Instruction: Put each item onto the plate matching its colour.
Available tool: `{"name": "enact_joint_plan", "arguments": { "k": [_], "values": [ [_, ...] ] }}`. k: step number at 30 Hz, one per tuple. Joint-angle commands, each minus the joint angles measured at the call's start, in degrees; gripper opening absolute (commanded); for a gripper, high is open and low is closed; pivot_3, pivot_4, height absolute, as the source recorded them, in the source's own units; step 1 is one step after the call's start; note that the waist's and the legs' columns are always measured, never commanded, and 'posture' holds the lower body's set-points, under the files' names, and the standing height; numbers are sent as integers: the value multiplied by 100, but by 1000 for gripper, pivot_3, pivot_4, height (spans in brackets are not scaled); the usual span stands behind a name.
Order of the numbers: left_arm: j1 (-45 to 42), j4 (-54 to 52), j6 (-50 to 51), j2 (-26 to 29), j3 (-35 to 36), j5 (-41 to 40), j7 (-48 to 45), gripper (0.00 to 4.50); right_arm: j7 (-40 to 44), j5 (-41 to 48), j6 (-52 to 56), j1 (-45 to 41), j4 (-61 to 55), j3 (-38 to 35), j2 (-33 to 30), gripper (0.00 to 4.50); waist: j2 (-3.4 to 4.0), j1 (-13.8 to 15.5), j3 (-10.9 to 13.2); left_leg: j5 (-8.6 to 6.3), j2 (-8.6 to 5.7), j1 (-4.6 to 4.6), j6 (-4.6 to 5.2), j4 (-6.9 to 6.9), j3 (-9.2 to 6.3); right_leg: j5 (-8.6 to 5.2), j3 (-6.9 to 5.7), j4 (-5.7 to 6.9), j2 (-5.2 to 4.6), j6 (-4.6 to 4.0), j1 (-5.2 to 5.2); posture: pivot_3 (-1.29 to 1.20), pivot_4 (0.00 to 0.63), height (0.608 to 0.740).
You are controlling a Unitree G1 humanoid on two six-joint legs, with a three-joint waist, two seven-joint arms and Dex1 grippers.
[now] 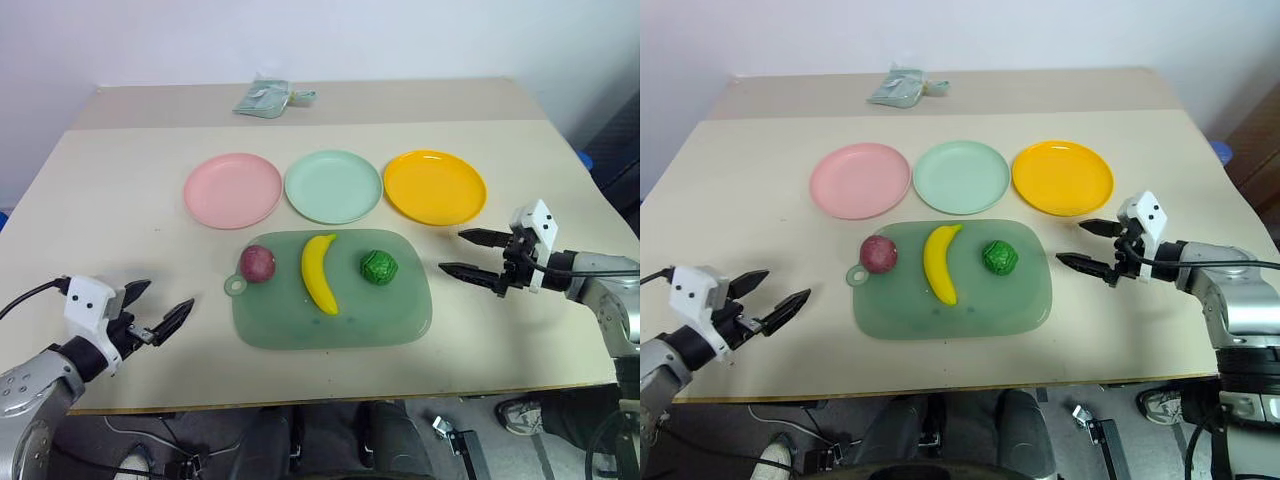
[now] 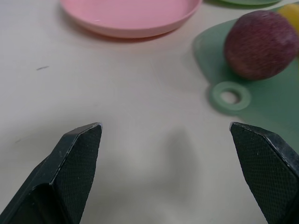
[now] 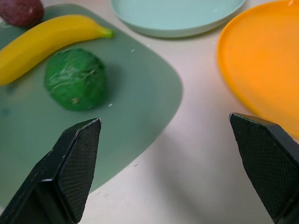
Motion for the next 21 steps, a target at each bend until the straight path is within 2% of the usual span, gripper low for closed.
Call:
{"name": "enact_joint_plan", "arguments": {
  "k": [1,5,11,16,21],
  "values": [
    [61,-237,-41,-23,216,-89,38,4500,67,-37,-176,-180,53,11,40,4463,0,7,0,0,0,0,0,0,-1,0,0,0,0,0,0,0,150,740],
    [-12,-215,-62,-63,233,-75,137,4500,1,-95,-293,-233,82,55,128,4463,0,6,0,0,-1,-1,1,0,0,0,0,0,-1,0,1,0,150,740],
    [-319,-94,-22,-53,144,-73,231,4500,-556,-391,-679,-395,390,-19,440,4463,0,-5,-1,0,-1,0,0,0,0,0,-1,0,1,0,0,0,150,740],
    [-1029,353,-93,-60,-51,86,431,4500,-1081,-538,-940,-335,412,-178,605,4463,1,16,-1,1,-4,-1,-1,0,2,1,-2,2,3,2,1,0,150,740],
    [-1905,644,-72,-115,-584,80,388,4500,-1723,-592,-982,-308,342,-445,699,4463,0,24,-1,1,-7,-1,0,2,5,2,-6,6,20,3,2,0,150,740]
  ]
}}
